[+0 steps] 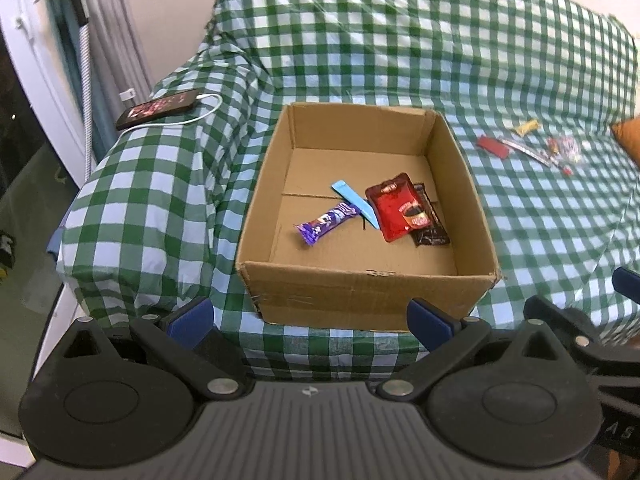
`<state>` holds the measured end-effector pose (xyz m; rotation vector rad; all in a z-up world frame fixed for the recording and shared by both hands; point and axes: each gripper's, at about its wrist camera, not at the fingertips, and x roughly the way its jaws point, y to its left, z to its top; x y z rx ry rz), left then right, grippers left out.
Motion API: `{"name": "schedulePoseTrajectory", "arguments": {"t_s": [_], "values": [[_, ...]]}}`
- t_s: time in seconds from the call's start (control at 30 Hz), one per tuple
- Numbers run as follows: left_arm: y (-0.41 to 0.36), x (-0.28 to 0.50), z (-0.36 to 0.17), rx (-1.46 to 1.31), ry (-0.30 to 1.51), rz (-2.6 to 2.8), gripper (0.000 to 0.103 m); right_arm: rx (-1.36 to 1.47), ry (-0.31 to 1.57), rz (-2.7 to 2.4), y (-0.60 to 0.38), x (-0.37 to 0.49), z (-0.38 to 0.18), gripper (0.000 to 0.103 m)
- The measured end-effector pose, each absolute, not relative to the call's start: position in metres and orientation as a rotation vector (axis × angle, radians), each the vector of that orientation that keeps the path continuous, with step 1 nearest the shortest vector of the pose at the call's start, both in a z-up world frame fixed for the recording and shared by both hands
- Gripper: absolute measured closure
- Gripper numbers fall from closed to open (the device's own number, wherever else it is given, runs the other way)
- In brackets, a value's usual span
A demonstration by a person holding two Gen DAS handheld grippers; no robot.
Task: Organize snacks
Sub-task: 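Lift both tools away from the box, then grasp the yellow bar with left tool while right grasps the clear candy bag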
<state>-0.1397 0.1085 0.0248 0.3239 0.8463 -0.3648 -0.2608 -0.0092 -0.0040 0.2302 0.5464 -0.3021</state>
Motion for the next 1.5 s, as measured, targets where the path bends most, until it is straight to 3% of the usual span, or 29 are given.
{"name": "schedulePoseTrajectory", "arguments": {"t_s": [0.33, 0.77, 1.13, 1.5], "values": [[0.017, -0.129, 0.021, 0.476, 0.816, -0.444, 0.0, 0.371, 0.552, -0.414, -0.088, -0.27, -0.036, 0.001], [-0.22, -0.042, 0.007, 0.554, 0.847, -0.651, 0.0, 0.425, 0.492, -0.681, -0.292, -0.271, -0.062, 0.0], [-0.465, 0.07, -0.099, 0.664, 0.747, -0.814, 0.0, 0.534, 0.458, -0.778, -0.583, -0.203, -0.157, 0.0], [-0.608, 0.148, -0.19, 0.724, 0.797, -0.838, 0.0, 0.566, 0.6, -0.823, -0.697, -0.05, -0.248, 0.0]]}}
